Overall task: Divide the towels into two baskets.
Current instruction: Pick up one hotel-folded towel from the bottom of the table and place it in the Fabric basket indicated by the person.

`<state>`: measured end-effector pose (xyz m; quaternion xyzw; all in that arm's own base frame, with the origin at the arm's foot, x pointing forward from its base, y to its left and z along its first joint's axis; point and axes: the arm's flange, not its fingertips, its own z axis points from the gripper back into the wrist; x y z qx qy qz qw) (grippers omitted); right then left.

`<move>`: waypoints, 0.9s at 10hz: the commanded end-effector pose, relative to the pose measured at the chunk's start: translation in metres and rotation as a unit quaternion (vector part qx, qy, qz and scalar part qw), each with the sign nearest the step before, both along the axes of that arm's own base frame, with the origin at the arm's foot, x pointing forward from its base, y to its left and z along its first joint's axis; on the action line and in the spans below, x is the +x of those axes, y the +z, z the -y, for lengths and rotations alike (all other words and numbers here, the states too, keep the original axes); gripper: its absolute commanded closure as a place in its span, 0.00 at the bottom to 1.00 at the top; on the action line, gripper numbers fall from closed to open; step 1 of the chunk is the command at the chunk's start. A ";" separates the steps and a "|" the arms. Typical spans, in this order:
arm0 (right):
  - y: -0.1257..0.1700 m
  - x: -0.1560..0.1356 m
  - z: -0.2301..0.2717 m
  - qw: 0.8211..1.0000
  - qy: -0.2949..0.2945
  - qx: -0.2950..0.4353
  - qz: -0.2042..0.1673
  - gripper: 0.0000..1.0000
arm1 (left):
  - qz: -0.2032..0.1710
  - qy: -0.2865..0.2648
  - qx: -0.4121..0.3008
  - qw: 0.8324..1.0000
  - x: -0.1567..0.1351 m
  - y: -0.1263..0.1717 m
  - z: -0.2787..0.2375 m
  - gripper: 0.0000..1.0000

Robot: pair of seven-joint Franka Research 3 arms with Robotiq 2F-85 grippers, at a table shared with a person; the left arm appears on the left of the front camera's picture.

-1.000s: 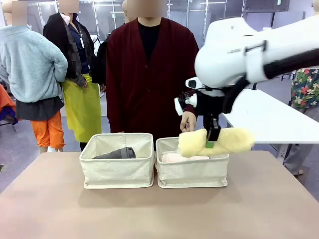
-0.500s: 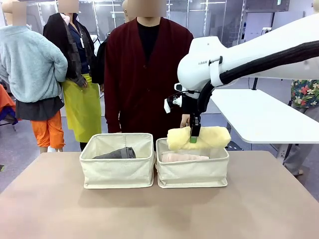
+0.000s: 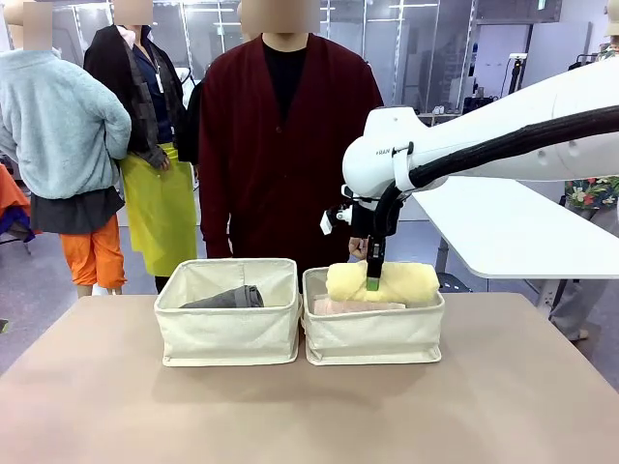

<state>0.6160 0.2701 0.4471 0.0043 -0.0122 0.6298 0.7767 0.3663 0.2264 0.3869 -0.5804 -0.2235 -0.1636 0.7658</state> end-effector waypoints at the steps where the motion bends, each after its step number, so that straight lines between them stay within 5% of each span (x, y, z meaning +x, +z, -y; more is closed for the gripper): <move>1: 0.006 -0.002 -0.009 1.000 -0.014 -0.018 -0.005 0.35 | -0.001 -0.002 0.001 1.000 -0.004 0.001 -0.001 0.00; 4: 0.008 -0.010 -0.005 0.999 -0.031 -0.024 -0.015 0.00 | -0.001 -0.002 0.001 1.000 -0.004 0.001 -0.001 0.00; 8: 0.027 -0.048 0.011 0.998 -0.047 -0.043 0.000 0.00 | -0.001 -0.002 0.001 1.000 -0.004 0.001 -0.001 0.00; 9: 0.019 -0.016 -0.006 1.000 -0.020 -0.018 -0.010 0.00 | -0.001 -0.002 0.001 1.000 -0.004 0.001 -0.001 0.00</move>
